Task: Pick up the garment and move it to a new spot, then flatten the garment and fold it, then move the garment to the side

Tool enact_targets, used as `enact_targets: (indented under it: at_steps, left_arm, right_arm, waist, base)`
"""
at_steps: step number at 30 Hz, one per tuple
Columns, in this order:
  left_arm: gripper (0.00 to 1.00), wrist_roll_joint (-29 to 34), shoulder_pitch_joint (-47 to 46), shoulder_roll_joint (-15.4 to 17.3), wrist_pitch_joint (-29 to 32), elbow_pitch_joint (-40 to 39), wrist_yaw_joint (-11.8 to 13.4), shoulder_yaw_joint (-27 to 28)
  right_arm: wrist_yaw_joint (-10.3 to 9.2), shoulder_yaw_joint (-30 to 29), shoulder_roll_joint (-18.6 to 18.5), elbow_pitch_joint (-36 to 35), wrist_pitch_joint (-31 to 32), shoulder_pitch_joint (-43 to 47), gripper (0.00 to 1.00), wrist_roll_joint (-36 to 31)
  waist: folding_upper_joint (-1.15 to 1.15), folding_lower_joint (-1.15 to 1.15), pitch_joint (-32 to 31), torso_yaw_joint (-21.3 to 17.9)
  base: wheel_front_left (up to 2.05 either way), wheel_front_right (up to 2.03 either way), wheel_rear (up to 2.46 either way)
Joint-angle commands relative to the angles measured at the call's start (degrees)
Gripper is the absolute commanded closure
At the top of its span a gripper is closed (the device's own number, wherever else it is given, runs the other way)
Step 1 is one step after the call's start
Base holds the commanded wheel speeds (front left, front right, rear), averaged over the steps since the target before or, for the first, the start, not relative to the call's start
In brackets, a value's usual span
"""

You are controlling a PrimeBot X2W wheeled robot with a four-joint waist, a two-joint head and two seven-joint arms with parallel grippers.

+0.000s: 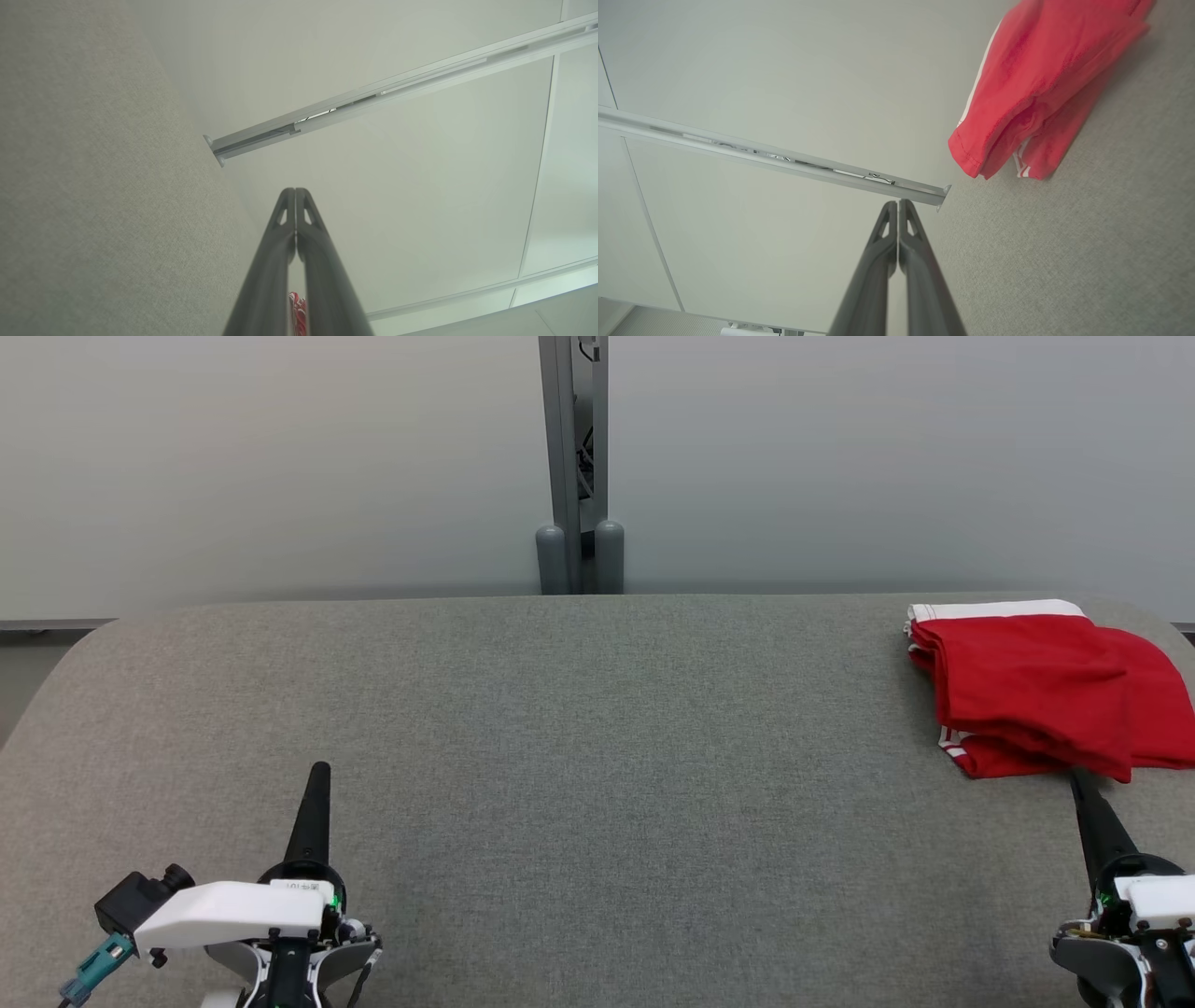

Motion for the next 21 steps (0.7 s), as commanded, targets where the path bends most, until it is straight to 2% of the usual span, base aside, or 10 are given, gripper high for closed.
enact_targets:
  at_steps: [1,21]
  left_arm:
    - [1.00,-1.2,-1.8,0.3,0.2,-0.2,-0.4,0.4]
    - [1.00,-9.7,-3.8,0.3,1.6,0.7,-1.4,1.3]
  right_arm:
    - [0.00,-0.3,-0.6,0.1,0.6,-1.0,1.00,1.2]
    - [0.00,-1.9,-0.7,1.5,3.7,-3.7,1.00,9.7]
  waist:
    - [0.00,0.00,0.1,0.0]
    - [0.00,0.00,1.1,-0.7]
  base:
    - [0.00,0.00,0.00]
    - [0.00,0.00,0.00]
